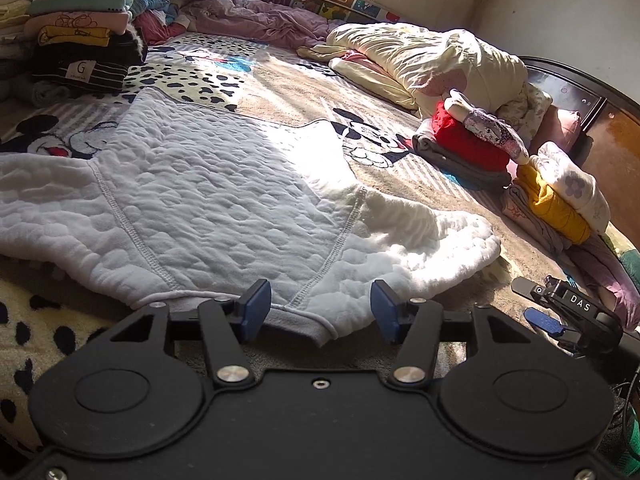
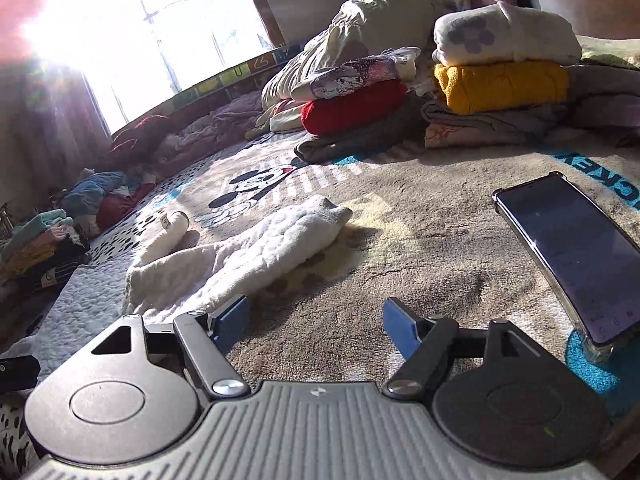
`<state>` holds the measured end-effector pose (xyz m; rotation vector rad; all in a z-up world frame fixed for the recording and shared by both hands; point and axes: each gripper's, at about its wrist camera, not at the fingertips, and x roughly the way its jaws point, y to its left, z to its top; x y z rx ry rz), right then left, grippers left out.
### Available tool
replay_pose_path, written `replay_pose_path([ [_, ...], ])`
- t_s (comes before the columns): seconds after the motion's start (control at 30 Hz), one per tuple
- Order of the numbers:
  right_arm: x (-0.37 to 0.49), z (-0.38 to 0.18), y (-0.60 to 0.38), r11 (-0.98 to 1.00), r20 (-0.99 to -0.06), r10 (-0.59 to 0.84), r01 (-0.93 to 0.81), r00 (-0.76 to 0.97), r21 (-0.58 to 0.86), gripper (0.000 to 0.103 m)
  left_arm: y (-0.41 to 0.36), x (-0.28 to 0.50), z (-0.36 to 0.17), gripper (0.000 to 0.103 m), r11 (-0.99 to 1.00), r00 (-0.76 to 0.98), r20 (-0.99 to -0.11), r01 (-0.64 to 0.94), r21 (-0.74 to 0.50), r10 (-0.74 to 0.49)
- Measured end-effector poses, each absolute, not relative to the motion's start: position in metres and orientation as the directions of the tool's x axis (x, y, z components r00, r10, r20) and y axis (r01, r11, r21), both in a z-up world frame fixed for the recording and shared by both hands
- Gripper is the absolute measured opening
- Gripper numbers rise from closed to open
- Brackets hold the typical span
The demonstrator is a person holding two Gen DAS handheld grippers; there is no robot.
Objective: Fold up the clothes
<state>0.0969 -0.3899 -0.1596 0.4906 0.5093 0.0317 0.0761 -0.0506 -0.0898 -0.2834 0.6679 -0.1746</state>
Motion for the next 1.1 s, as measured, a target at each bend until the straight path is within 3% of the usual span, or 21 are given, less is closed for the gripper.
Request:
replay_pose_path([
  [0.1,0.113,-0.162,-0.396,0.82,-0.468,0.157,0.149,0.87,0.553,0.074,-0.042,0.077,-0.091,0.056,0.951,0.78,-0.582,0.049,-0.307,-0.228],
  [0.4,0.144,-0.164,-0.397,0.774,-0.483,0.064,0.262,0.873,0.577,0.077,-0.023,0.107,-0.094,0.056,0.946,0.789,-0.574,0.027,-0.323,-0.218],
  [0.63,0.144,-0.174,-0.414,0.626,-0.423,0.096,0.275,0.901,0.73,0.079,-0.014,0.159,-0.075,0.056,0.924,0.847,-0.462,0.084,-0.374,-0.264],
  [0.73,0.15,-0.176,-0.411,0.623,-0.406,0.095,0.263,0.909,0.736,0.079,0.002,0.161,-0.083,0.056,0.905,0.884,-0.393,0.073,-0.418,-0.253],
  [0.8,0.164,-0.176,-0.404,0.642,-0.4,0.1,0.248,0.911,0.726,0.077,0.013,0.16,-0.098,0.056,0.902,0.882,-0.401,0.057,-0.427,-0.246],
  [0.87,0.177,-0.177,-0.396,0.664,-0.405,0.111,0.235,0.908,0.71,0.07,0.023,0.161,-0.112,0.056,0.899,0.87,-0.431,0.03,-0.437,-0.238],
  [0.93,0.187,-0.179,-0.389,0.67,-0.413,0.136,0.224,0.901,0.708,0.052,0.033,0.166,-0.122,0.056,0.893,0.856,-0.465,-0.009,-0.449,-0.225],
  [0.97,0.192,-0.182,-0.385,0.665,-0.422,0.151,0.224,0.894,0.712,0.034,0.037,0.17,-0.125,0.056,0.882,0.85,-0.471,-0.014,-0.471,-0.237],
  [1.0,0.195,-0.183,-0.381,0.668,-0.429,0.16,0.222,0.889,0.71,0.024,0.039,0.173,-0.126,0.056,0.873,0.847,-0.471,-0.017,-0.487,-0.246],
  [1.07,0.197,-0.181,-0.373,0.689,-0.431,0.16,0.212,0.888,0.693,0.012,0.043,0.178,-0.128,0.056,0.855,0.842,-0.471,-0.023,-0.518,-0.263],
  [1.1,0.193,-0.177,-0.369,0.705,-0.422,0.138,0.21,0.896,0.677,0.011,0.045,0.181,-0.129,0.056,0.846,0.839,-0.471,-0.026,-0.533,-0.271],
])
